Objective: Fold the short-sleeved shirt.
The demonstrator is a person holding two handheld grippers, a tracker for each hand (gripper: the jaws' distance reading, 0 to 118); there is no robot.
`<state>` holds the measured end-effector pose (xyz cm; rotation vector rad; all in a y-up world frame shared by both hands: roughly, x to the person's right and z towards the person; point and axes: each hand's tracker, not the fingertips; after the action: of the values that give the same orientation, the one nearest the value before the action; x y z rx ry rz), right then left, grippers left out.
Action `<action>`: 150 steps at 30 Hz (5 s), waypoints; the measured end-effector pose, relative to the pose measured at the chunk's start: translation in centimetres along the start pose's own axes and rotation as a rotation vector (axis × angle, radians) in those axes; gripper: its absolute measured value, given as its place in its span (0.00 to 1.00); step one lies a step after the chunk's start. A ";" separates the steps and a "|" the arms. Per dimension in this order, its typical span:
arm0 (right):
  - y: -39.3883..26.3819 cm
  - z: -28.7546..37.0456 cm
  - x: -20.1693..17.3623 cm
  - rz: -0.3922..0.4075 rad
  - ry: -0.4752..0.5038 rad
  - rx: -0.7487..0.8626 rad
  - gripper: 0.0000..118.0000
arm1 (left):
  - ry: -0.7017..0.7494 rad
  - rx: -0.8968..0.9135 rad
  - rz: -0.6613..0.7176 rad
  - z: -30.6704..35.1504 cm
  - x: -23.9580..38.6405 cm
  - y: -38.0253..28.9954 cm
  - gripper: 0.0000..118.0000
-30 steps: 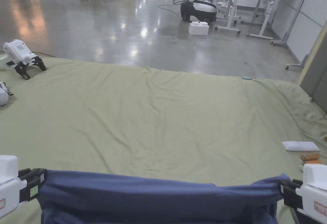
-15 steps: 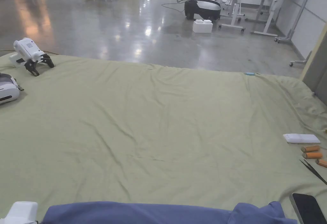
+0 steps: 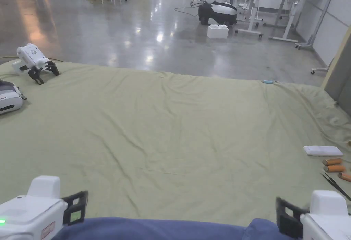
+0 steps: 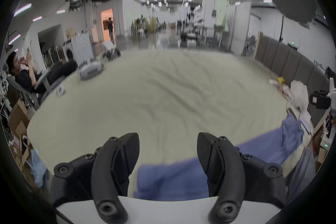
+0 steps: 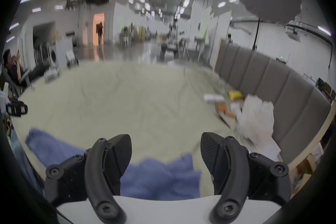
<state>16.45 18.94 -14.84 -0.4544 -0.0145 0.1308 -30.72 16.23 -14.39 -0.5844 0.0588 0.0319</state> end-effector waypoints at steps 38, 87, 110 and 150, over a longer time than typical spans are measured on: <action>5.2 -1.2 -11.5 -0.016 0.077 0.324 0.00 | -0.164 -0.129 0.199 0.8 -8.8 -1.5 0.00; 3.6 -1.6 -9.5 -0.026 0.082 0.264 0.00 | -0.244 -0.396 0.482 1.0 -15.9 1.5 0.06; 1.7 -1.8 -6.7 -0.055 0.042 0.216 0.00 | -0.416 -0.577 0.404 -5.6 7.6 -0.5 0.06; -0.2 -1.9 -4.5 -0.088 0.009 0.163 0.00 | -0.489 -0.578 0.257 -9.2 15.4 -5.0 0.05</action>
<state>12.04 17.38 -16.37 -0.2912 -0.0145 0.0426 -15.56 7.18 -20.27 -1.1281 -0.3624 0.4517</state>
